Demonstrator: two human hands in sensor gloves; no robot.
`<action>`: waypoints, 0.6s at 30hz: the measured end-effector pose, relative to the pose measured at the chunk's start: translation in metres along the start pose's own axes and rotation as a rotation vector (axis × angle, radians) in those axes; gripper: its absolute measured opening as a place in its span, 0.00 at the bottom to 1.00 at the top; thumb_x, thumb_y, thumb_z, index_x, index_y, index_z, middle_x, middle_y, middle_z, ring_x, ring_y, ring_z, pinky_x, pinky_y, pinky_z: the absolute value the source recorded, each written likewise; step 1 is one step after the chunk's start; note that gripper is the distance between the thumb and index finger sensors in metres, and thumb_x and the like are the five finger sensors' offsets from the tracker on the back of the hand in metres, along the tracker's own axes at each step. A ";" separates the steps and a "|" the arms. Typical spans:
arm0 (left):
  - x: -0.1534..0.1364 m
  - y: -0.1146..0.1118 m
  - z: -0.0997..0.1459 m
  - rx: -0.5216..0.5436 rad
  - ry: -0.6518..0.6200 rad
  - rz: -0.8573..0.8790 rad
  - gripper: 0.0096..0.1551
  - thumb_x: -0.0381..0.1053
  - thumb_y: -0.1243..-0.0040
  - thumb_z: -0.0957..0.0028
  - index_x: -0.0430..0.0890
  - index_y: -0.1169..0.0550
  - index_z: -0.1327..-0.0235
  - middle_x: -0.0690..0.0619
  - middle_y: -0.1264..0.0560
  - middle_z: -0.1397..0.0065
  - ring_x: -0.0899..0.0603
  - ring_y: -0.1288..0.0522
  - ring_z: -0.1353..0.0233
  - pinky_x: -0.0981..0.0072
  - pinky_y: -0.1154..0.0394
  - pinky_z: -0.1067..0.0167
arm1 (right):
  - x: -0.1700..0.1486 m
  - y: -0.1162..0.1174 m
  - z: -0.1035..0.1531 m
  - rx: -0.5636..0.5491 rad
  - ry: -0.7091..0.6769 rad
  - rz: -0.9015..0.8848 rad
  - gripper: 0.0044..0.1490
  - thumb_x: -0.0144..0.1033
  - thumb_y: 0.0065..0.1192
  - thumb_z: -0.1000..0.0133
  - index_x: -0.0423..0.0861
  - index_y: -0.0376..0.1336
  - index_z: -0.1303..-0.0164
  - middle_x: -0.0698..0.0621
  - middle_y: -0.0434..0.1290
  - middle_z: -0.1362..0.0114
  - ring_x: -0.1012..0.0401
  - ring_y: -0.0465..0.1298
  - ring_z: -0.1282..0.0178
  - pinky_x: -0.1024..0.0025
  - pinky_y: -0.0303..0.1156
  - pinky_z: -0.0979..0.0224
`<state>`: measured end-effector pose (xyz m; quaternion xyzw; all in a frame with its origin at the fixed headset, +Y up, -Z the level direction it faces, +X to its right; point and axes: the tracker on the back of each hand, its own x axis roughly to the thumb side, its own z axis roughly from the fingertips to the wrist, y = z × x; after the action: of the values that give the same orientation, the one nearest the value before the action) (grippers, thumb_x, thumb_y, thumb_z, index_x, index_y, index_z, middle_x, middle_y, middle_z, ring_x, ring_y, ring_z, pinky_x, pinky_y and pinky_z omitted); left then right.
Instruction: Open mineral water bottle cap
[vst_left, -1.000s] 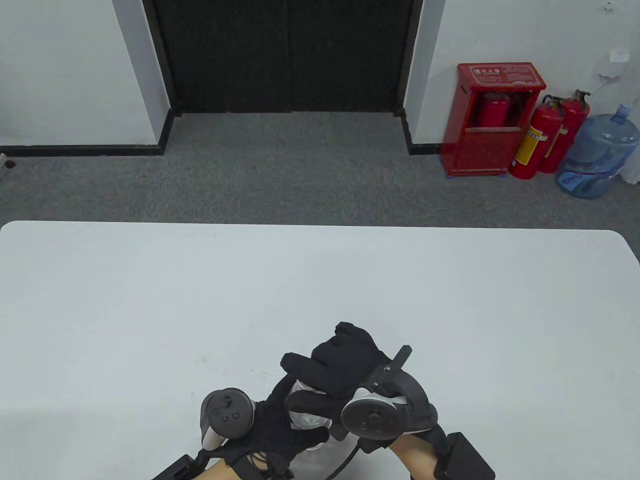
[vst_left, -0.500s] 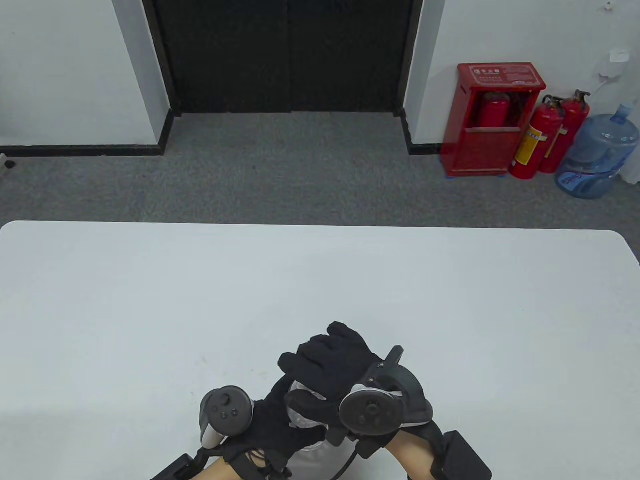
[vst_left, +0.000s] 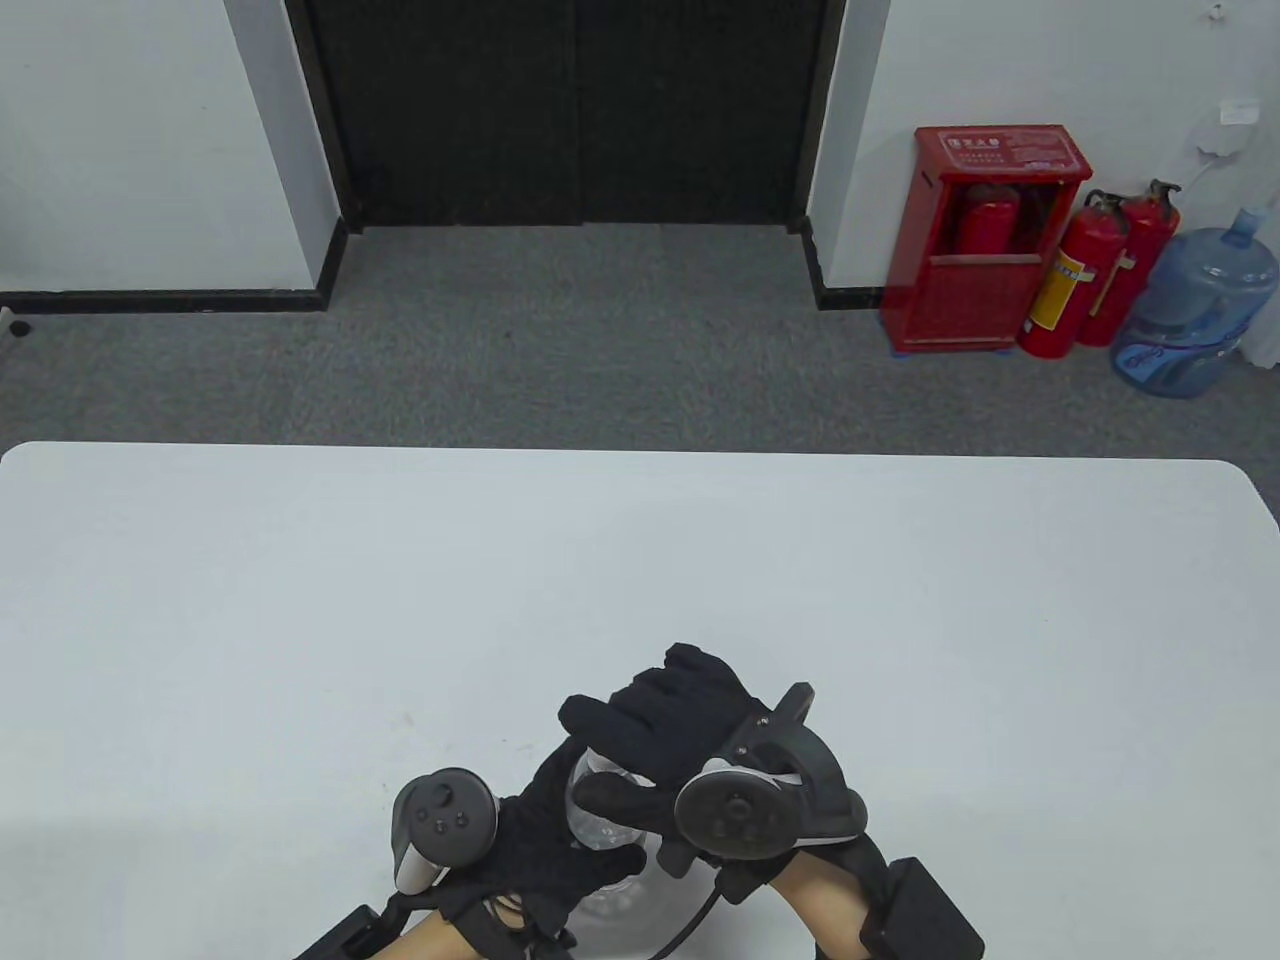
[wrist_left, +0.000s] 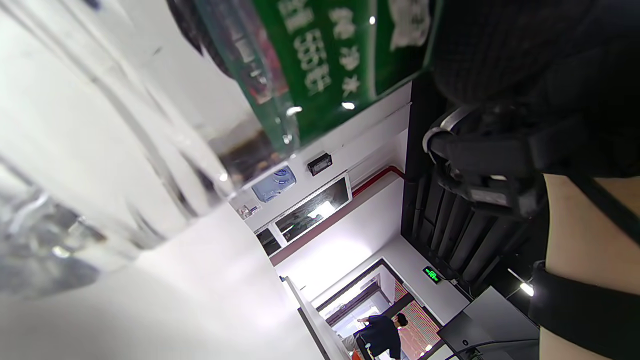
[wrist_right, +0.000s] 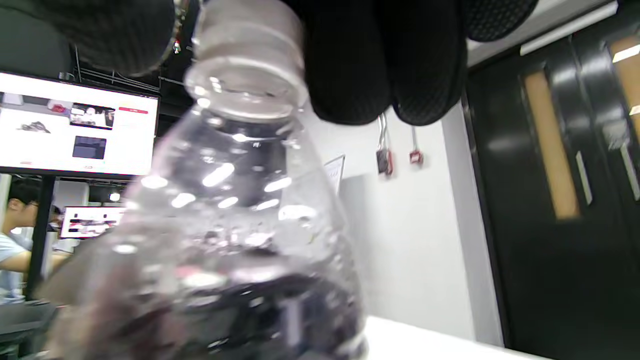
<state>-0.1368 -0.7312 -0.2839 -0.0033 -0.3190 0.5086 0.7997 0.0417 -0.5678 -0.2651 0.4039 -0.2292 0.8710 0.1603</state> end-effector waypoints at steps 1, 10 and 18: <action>0.000 0.000 0.000 -0.002 0.001 -0.003 0.61 0.70 0.30 0.61 0.51 0.56 0.34 0.49 0.43 0.28 0.37 0.28 0.27 0.40 0.33 0.30 | 0.002 0.000 -0.001 -0.021 0.008 0.026 0.39 0.67 0.58 0.57 0.57 0.71 0.40 0.54 0.81 0.60 0.49 0.78 0.54 0.42 0.64 0.36; -0.002 0.001 0.001 0.005 0.007 -0.002 0.61 0.70 0.31 0.61 0.51 0.56 0.34 0.49 0.43 0.28 0.38 0.28 0.27 0.40 0.33 0.29 | -0.001 0.007 0.000 0.124 0.045 -0.052 0.45 0.69 0.53 0.54 0.58 0.61 0.28 0.51 0.75 0.34 0.46 0.72 0.37 0.40 0.56 0.29; -0.005 0.002 0.002 0.002 0.027 0.004 0.61 0.70 0.30 0.61 0.51 0.56 0.34 0.48 0.43 0.28 0.37 0.28 0.27 0.40 0.33 0.30 | -0.001 0.010 -0.002 0.087 0.047 -0.040 0.40 0.60 0.56 0.53 0.53 0.65 0.31 0.50 0.79 0.41 0.46 0.76 0.41 0.40 0.59 0.31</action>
<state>-0.1406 -0.7353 -0.2854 -0.0098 -0.3078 0.5106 0.8028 0.0363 -0.5753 -0.2699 0.3945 -0.1793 0.8860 0.1653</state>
